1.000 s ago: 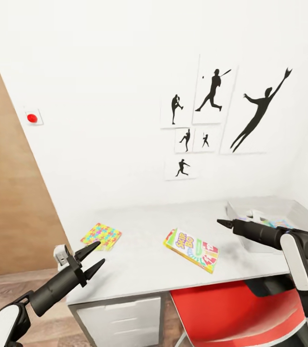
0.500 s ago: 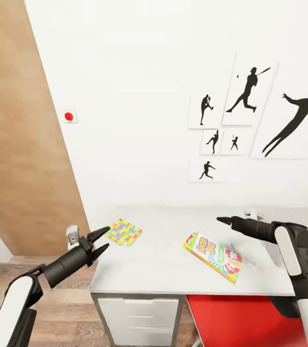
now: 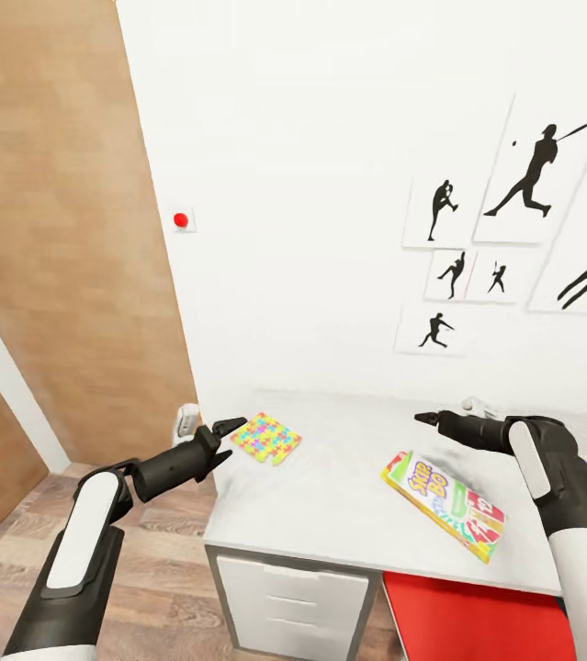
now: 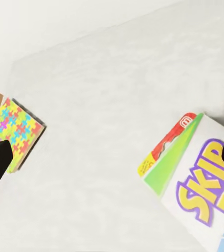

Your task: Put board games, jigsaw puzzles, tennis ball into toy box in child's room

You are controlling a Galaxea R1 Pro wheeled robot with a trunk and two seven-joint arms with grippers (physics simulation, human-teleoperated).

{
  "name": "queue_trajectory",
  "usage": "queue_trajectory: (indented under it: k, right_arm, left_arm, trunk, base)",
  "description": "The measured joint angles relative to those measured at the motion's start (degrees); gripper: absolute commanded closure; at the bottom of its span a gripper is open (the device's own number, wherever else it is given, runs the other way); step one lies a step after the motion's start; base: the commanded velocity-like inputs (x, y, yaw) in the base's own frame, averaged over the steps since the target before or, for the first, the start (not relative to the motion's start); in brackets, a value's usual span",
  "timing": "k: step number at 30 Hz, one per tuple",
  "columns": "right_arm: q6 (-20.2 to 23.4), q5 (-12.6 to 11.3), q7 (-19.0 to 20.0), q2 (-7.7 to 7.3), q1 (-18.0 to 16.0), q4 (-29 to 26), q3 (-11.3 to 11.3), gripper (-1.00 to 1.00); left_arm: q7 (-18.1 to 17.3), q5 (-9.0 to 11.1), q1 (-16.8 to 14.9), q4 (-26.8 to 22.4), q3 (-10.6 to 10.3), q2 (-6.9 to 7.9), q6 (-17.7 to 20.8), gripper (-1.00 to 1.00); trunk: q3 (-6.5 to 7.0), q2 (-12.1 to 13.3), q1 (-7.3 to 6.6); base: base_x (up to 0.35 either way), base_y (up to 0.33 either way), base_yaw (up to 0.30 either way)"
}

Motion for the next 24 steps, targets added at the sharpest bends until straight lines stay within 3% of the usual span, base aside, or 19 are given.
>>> queue_trajectory:
  k: [11,24]
  right_arm:
    - [-2.3,0.9,-4.0,-0.47,-6.8,14.2,-0.3,-1.00]
    - [-3.9,1.0,-5.2,-0.69,-8.6,16.6,-0.4,-1.00]
  left_arm:
    - [1.8,-0.6,-2.2,2.2,-1.8,-0.89,-1.2,-1.00]
    - [1.1,-0.3,-2.6,2.5,-3.0,-0.81,-1.7,-1.00]
  trunk:
    - [0.00,0.0,0.00]
    - [0.00,0.0,0.00]
  base:
    - [0.000,0.000,0.046]
    - [0.000,0.000,-0.041]
